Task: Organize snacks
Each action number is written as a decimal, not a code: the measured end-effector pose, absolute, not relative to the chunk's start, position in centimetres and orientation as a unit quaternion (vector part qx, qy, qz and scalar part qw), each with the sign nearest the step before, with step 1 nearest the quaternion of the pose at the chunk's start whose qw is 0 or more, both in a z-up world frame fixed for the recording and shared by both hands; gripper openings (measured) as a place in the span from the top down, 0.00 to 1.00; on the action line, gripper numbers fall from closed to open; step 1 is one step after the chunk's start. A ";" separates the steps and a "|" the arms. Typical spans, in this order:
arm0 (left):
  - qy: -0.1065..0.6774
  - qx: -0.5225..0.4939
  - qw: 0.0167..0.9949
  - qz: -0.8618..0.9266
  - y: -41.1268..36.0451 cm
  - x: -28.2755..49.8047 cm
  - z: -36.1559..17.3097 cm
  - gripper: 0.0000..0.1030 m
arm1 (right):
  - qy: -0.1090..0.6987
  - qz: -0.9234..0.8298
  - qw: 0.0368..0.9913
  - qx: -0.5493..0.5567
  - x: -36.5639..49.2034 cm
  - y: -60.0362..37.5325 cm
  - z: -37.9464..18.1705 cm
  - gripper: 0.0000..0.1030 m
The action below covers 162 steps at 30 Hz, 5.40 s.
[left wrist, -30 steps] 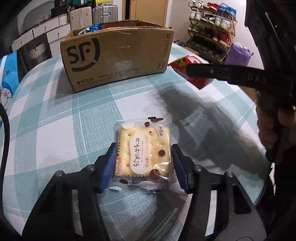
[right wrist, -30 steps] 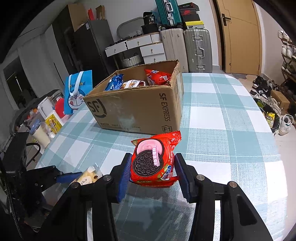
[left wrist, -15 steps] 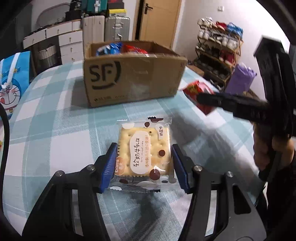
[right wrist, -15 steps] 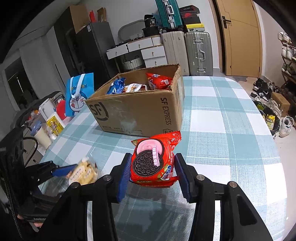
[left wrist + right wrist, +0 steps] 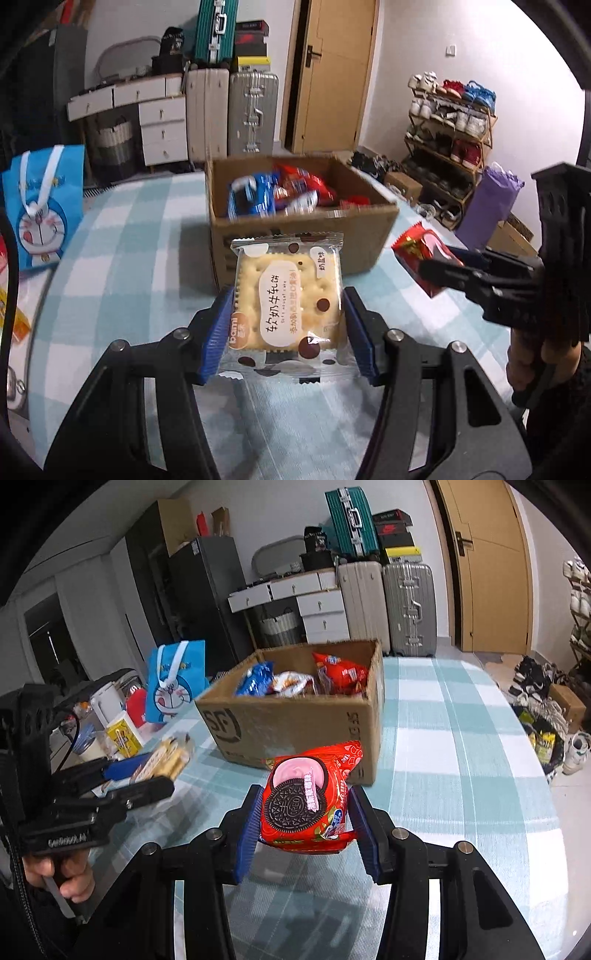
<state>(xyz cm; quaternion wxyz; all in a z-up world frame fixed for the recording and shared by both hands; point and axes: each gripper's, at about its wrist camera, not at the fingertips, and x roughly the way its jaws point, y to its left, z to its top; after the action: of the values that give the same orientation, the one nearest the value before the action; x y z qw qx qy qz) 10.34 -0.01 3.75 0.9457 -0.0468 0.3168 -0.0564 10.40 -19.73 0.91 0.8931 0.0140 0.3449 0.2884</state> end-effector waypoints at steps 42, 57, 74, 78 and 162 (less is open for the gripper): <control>0.291 -0.030 0.956 -0.004 0.9 28.8 5.5 0.46 | 0.305 0.298 0.903 0.055 22.6 -14.8 4.0 0.54; 0.311 0.000 0.950 -0.004 -1.7 33.0 2.2 0.46 | 0.318 0.288 0.902 0.047 24.5 -15.0 1.7 0.54; 0.326 0.004 0.945 -0.010 -1.9 34.3 0.2 0.46 | 0.325 0.289 0.899 0.040 25.3 -14.4 1.8 0.54; 0.328 0.011 0.945 -0.011 -2.1 33.3 0.5 0.43 | 0.323 0.273 0.905 0.036 25.2 -14.7 2.3 0.51; 0.221 -0.044 0.973 0.042 3.7 13.5 -0.7 0.00 | 0.210 0.294 0.932 0.020 12.2 -19.1 0.0 0.00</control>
<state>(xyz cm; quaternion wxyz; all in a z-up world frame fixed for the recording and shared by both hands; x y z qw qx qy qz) 13.54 3.73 -0.72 0.9733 -0.0437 0.2214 0.0420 12.25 -19.12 -0.04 0.9322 0.0195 0.2100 0.2941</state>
